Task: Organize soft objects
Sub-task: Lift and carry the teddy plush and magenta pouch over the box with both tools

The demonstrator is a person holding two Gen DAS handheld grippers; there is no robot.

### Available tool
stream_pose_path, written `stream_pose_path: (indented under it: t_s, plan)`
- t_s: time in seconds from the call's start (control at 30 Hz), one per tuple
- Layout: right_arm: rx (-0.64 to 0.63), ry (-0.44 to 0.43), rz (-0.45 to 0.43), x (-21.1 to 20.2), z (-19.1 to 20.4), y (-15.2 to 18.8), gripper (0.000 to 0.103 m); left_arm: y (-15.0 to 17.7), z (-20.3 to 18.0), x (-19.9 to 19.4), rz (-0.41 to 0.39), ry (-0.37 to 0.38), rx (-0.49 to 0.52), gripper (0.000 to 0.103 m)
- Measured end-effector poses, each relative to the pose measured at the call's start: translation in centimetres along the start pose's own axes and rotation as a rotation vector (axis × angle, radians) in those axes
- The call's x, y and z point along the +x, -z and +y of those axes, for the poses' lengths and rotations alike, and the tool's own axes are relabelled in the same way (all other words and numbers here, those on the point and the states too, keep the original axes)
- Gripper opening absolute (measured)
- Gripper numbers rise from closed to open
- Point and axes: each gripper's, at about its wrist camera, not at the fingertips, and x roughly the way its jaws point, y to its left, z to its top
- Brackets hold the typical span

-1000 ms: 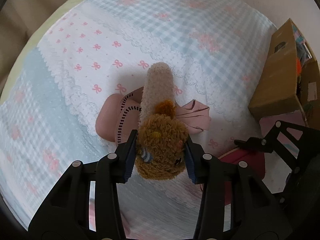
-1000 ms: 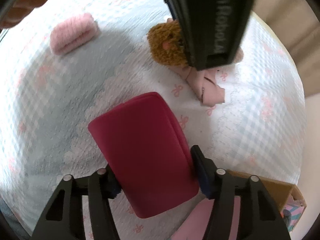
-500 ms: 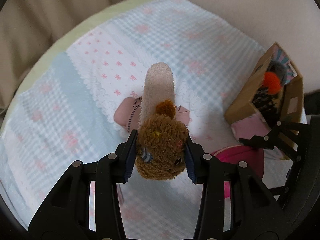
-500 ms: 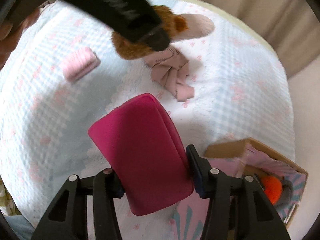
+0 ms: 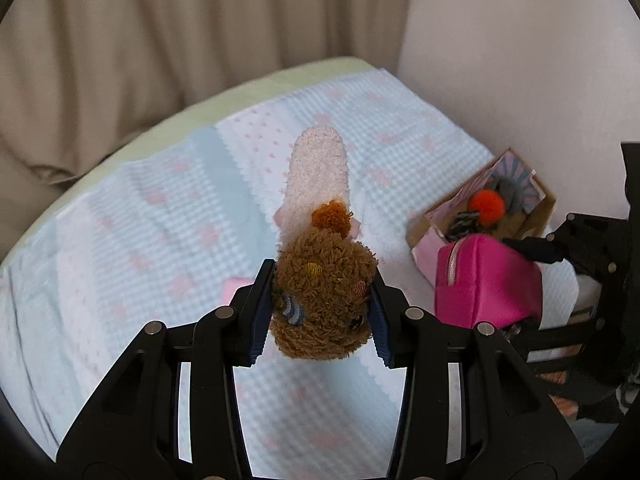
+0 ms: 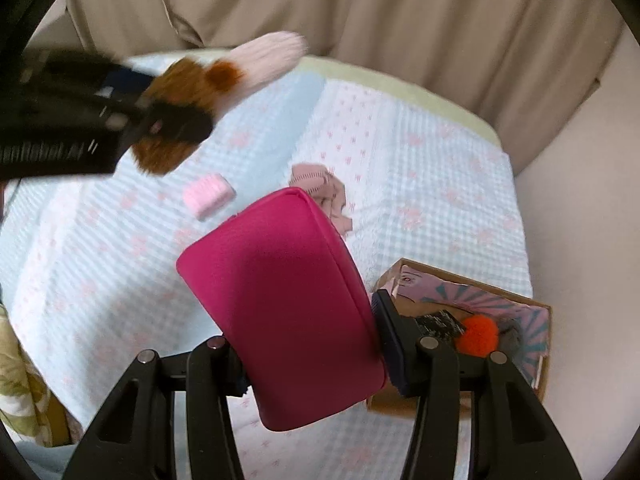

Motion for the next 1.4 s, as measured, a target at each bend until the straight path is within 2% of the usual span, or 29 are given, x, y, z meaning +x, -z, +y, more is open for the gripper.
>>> stream_pose_path:
  t_s: [0.13, 0.3, 0.47, 0.6, 0.77, 1.03, 1.17, 1.4]
  plan:
    - [0.023, -0.009, -0.048, -5.0, 0.7, 0.3, 0.047, 2.0, -0.3, -5.9, -0.054, -0.037, -0.063, 0.039]
    - [0.048, -0.027, -0.096, -9.2, 1.1, 0.8, 0.047, 4.9, -1.1, -11.6, -0.106, -0.086, -0.141, 0.039]
    - [0.089, -0.072, -0.135, -12.2, 1.2, 1.6, 0.047, 7.1, -2.6, -15.2, -0.14, -0.125, -0.198, 0.039]
    - [0.106, -0.112, -0.161, -13.5, 0.7, 2.1, 0.047, 8.1, -4.0, -16.2, -0.146, -0.161, -0.207, 0.039]
    - [0.109, -0.121, -0.189, -14.3, -1.5, 2.3, 0.047, 7.8, -5.8, -16.0, -0.141, -0.157, -0.221, 0.039]
    - [0.151, -0.107, -0.185, -14.4, -8.3, 2.9, 0.047, 4.7, -9.4, -13.9, -0.143, -0.131, -0.26, 0.039]
    - [0.174, -0.089, -0.153, -13.0, -12.8, 3.7, 0.047, 2.5, -12.1, -11.3, -0.133, -0.109, -0.269, 0.039]
    - [0.241, -0.081, -0.076, -8.6, -20.2, 5.2, 0.047, -1.4, -17.2, -4.2, -0.077, -0.053, -0.291, 0.039]
